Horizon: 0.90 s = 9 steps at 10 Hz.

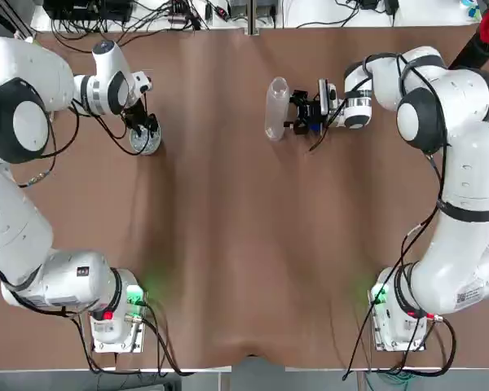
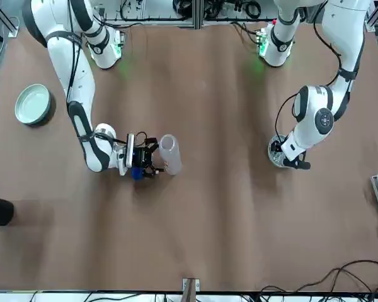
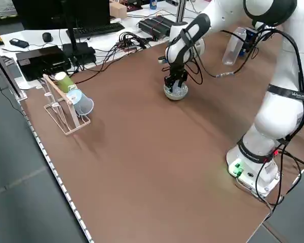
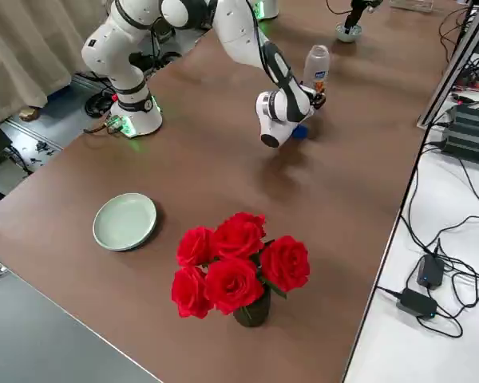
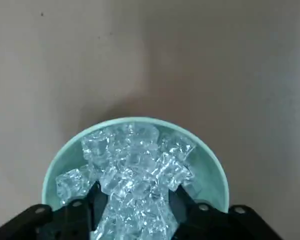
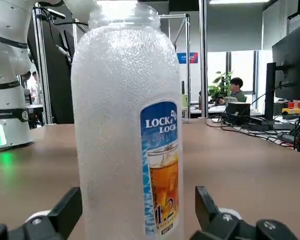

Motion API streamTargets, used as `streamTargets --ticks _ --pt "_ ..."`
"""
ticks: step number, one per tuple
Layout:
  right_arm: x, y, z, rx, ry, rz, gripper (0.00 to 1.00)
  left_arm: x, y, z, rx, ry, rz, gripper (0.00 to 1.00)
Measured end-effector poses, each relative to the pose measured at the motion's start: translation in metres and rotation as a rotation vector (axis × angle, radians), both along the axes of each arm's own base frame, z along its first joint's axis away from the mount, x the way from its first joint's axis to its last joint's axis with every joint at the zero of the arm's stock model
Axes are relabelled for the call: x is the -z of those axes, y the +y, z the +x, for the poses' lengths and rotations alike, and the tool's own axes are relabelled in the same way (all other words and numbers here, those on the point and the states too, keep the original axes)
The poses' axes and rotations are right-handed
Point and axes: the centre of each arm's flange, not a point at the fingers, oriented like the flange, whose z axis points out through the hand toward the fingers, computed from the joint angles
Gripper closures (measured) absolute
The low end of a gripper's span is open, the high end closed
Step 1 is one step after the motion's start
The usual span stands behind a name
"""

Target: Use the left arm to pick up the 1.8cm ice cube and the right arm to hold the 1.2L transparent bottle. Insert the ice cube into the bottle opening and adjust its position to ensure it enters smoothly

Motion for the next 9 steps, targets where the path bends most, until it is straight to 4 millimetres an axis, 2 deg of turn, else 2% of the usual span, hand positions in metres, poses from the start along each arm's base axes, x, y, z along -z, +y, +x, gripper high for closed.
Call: streamTargets --ticks 2,4,6,9 --pt "-0.002 0.002 0.003 -0.002 -0.01 0.002 0.0 0.0 0.0 0.0 -0.001 0.0 0.0 0.59" --pt "-0.003 0.006 0.002 -0.01 -0.011 0.002 0.0 0.0 0.0 0.0 -0.001 0.0 0.0 0.63" --pt "0.0 0.009 0.0 -0.015 -0.008 0.001 0.0 0.0 0.001 0.0 0.0 0.0 0.0 0.74" --pt "0.008 0.013 -0.005 -0.024 0.003 -0.002 0.0 0.0 0.001 0.0 0.0 0.0 0.0 0.74"
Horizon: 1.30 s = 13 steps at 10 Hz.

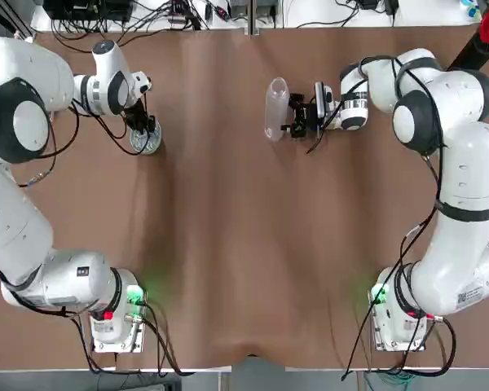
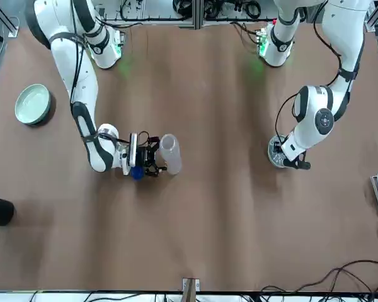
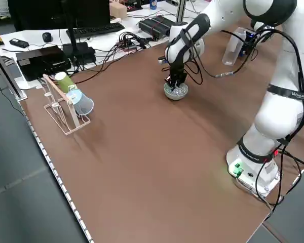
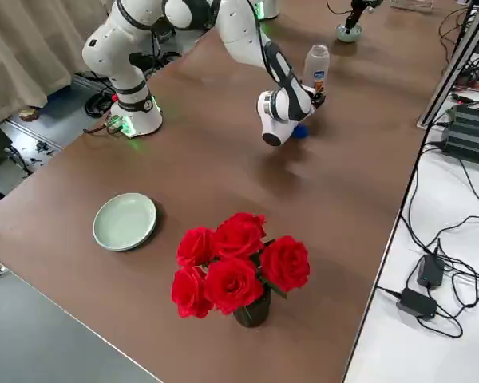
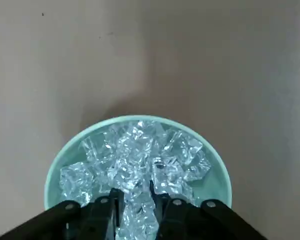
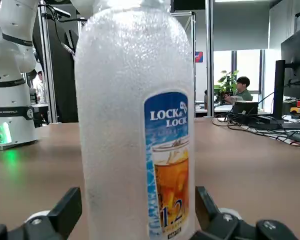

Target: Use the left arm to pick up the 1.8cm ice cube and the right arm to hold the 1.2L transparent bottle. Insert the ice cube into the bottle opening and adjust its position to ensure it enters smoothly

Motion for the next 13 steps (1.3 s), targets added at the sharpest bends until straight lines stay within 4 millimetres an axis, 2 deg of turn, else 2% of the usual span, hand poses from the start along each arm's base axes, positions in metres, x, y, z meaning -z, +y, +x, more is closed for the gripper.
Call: streamTargets --ticks 5,13 --pt "0.001 0.007 -0.003 -0.009 0.002 0.0 0.0 -0.006 -0.001 0.003 0.001 -0.012 -0.001 0.74" --pt "0.0 0.007 -0.002 -0.005 0.0 0.002 0.0 -0.044 0.0 0.008 0.002 -0.064 0.004 0.74"
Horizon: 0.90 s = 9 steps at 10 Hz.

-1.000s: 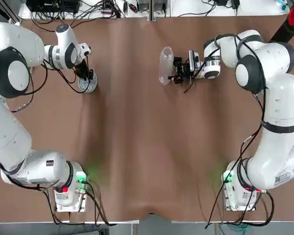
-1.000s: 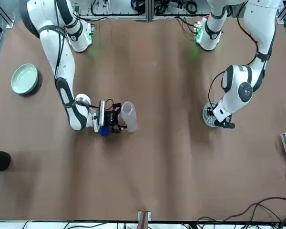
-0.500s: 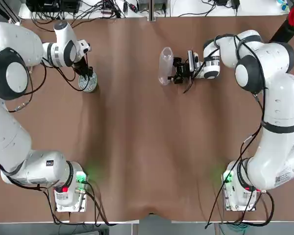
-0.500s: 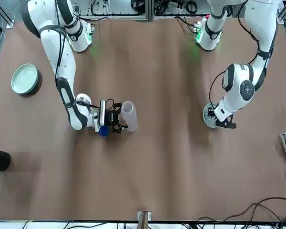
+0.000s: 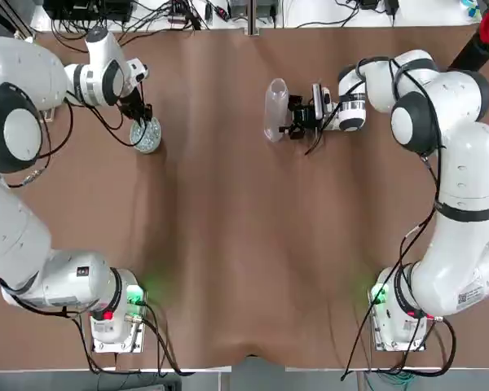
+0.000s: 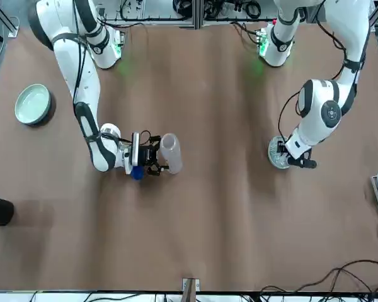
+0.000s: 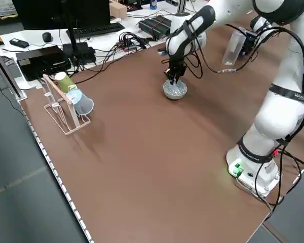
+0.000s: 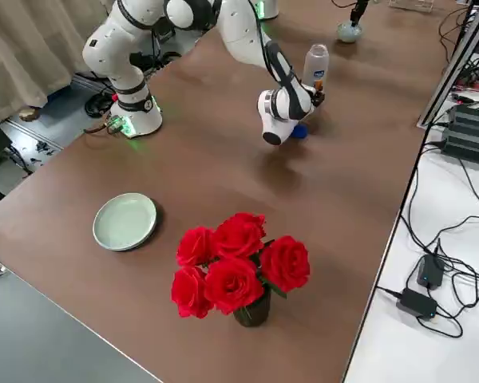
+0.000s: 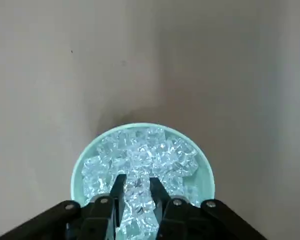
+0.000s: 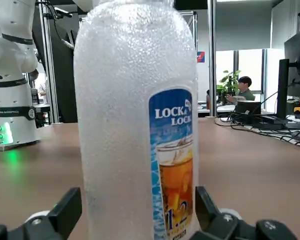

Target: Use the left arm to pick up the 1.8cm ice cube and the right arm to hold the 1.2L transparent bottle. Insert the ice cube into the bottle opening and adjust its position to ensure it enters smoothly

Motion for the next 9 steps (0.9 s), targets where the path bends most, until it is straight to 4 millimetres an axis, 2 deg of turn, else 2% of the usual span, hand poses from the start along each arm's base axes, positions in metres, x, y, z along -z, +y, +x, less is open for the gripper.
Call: streamTargets --ticks 9 --pt "0.0 -0.001 0.001 0.002 -0.002 0.0 0.0 -0.058 -0.001 0.019 0.001 -0.017 0.007 0.74"
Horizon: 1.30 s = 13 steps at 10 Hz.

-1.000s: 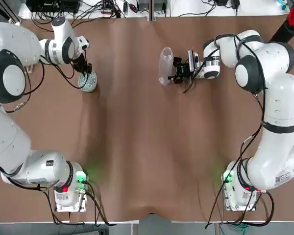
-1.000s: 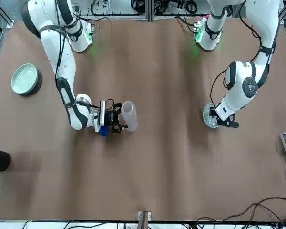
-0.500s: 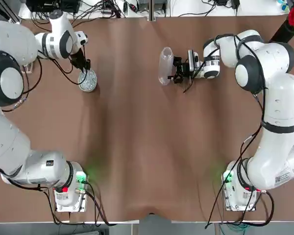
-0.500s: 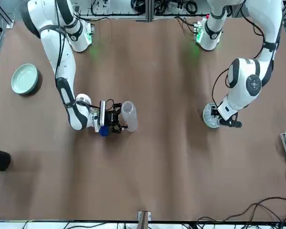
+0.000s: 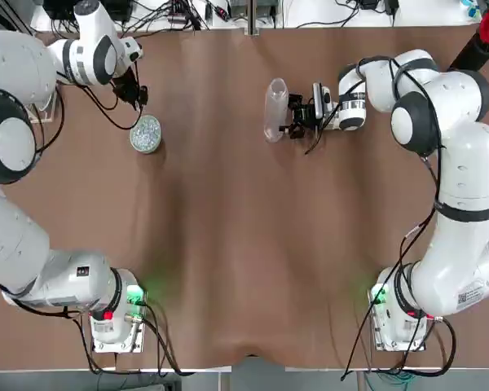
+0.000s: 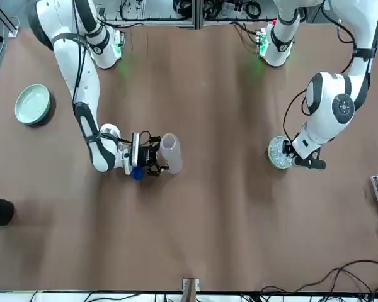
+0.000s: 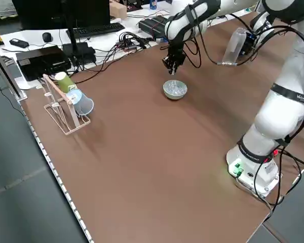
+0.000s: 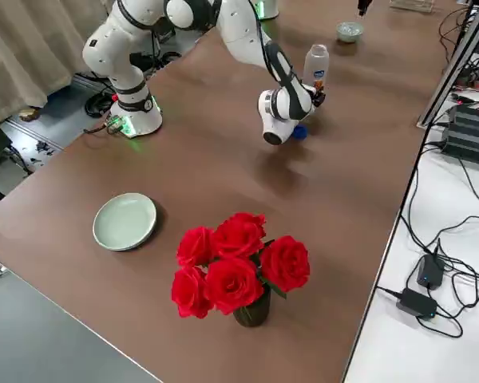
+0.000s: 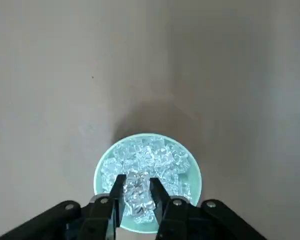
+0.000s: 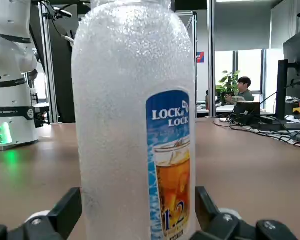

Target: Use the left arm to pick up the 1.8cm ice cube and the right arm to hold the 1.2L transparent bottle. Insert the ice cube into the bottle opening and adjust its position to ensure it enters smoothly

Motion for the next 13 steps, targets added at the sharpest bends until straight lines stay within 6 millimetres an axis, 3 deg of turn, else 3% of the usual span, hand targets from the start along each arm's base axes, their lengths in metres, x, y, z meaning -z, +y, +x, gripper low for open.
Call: streamTargets --ticks 6,13 --pt "0.0 -0.002 0.001 0.003 0.0 -0.002 0.0 -0.04 -0.001 0.01 -0.006 0.021 0.006 0.74" --pt "0.0 -0.003 0.001 0.004 -0.001 -0.002 0.0 -0.056 -0.001 0.01 -0.008 0.003 0.008 0.74"
